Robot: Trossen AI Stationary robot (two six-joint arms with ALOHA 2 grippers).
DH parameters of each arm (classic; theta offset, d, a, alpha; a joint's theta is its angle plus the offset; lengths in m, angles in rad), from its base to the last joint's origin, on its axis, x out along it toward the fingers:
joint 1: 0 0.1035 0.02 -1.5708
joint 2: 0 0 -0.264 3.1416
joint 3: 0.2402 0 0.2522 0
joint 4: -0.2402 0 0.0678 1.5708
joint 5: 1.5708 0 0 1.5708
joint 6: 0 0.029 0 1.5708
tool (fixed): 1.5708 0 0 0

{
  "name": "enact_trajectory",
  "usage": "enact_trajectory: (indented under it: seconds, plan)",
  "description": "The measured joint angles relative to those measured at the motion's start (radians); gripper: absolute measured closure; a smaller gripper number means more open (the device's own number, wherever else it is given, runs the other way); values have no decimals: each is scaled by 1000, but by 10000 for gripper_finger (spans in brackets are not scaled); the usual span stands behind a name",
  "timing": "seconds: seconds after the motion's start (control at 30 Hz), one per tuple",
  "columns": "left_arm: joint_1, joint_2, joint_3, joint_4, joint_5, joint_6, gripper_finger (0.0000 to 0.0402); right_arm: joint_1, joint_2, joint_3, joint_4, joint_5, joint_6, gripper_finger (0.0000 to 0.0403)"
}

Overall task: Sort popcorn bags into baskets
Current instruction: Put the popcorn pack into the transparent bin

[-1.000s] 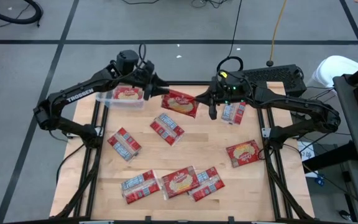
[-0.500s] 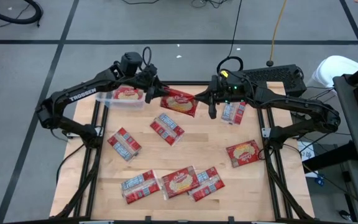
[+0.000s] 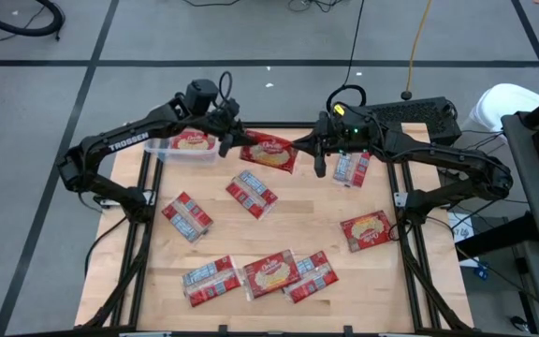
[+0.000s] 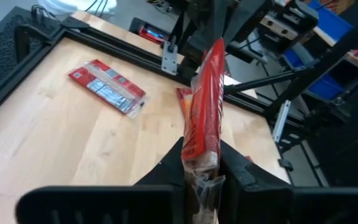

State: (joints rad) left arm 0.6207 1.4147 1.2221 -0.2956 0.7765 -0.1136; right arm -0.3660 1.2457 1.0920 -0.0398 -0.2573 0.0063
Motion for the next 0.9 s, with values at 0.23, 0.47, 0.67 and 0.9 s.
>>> enact_trajectory:
  seconds: [0.23, 0.47, 0.67, 0.9]
  plan:
    - [36, -2, 0, -1, 17, -30, 363, 0, 0, 0, 20, 40, 13, 388]
    - [111, -42, 0, -17, 35, -50, 362, -1, 0, 1, 15, 118, 56, 309]
    - [197, -95, 0, -99, 35, -47, 361, -1, 0, 1, 12, 201, 68, 248]
    - [314, -160, 0, -236, 10, -26, 362, -1, 0, 1, 12, 208, 89, 228]
